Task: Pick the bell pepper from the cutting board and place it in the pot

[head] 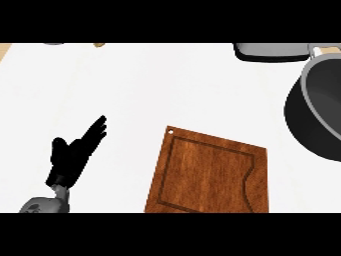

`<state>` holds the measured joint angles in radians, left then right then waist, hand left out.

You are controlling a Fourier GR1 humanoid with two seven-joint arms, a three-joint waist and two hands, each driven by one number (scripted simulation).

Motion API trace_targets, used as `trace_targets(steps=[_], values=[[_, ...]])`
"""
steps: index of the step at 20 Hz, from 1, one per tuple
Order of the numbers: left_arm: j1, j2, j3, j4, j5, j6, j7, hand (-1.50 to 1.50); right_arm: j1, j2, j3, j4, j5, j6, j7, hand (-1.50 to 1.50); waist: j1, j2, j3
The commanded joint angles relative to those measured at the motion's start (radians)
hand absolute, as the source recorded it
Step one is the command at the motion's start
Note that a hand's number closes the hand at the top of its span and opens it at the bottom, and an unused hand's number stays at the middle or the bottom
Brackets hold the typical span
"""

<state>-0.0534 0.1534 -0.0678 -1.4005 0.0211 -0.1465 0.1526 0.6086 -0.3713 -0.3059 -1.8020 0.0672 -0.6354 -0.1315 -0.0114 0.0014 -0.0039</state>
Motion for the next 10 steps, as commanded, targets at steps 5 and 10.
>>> trace_targets(steps=[5, 10], values=[[-0.026, -0.010, -0.004, 0.019, -0.006, -0.012, 0.003, 0.00, -0.121, -0.242, -0.032, -0.201, 0.229, 0.053, 0.577, 1.50, 0.027, 0.005, 0.001], [-0.027, 0.020, 0.018, -0.015, 0.023, -0.048, 0.025, 0.00, -0.338, -0.390, 0.011, -0.074, 0.294, 0.192, 0.793, 1.50, 0.048, 0.006, 0.003]])
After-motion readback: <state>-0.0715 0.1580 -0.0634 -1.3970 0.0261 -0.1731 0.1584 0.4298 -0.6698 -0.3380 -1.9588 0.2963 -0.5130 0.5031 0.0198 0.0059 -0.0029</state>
